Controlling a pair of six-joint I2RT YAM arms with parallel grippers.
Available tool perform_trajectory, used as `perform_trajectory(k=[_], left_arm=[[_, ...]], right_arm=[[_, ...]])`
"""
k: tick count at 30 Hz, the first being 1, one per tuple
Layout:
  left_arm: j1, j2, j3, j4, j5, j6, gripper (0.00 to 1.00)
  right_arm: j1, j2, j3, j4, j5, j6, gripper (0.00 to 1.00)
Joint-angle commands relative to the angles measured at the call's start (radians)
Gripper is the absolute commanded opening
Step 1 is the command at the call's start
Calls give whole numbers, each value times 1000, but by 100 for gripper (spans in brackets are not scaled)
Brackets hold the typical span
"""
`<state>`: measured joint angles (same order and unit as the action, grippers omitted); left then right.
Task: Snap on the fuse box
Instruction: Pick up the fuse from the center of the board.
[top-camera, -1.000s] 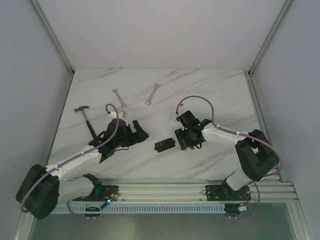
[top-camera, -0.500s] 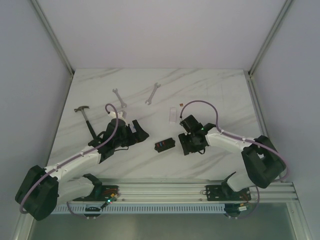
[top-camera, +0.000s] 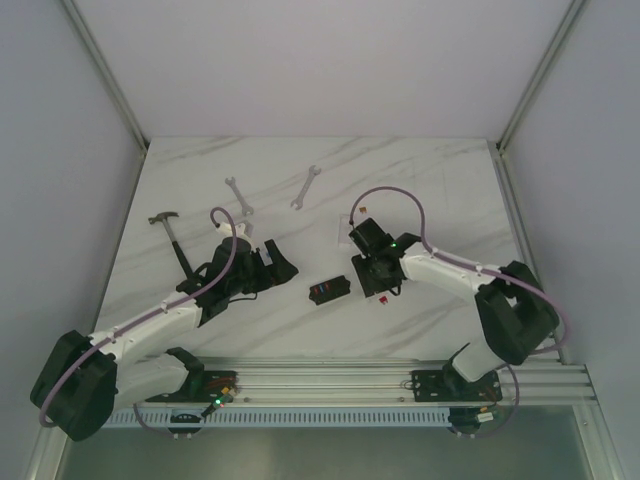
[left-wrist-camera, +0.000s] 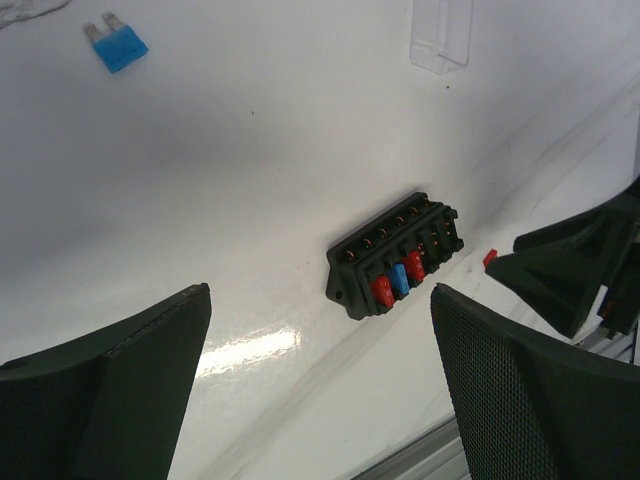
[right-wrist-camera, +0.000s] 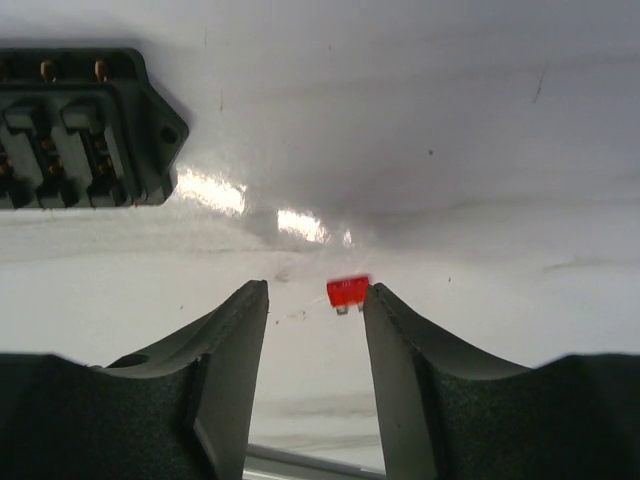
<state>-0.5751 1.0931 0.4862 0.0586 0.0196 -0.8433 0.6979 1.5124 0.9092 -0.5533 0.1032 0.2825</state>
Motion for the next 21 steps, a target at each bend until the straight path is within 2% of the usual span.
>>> perform_trajectory(k=[1,5,21], left_arm=[[4,2,2,1,13,13,100],[4,-6,-1,1,11,13,100],[4,5,-1,2,16,15,100]], right_arm=[[2,88,55,-56,31,-54,48],[-7,103,67,-69,27,-69,45],[-36,157,70,-86,2,-100,44]])
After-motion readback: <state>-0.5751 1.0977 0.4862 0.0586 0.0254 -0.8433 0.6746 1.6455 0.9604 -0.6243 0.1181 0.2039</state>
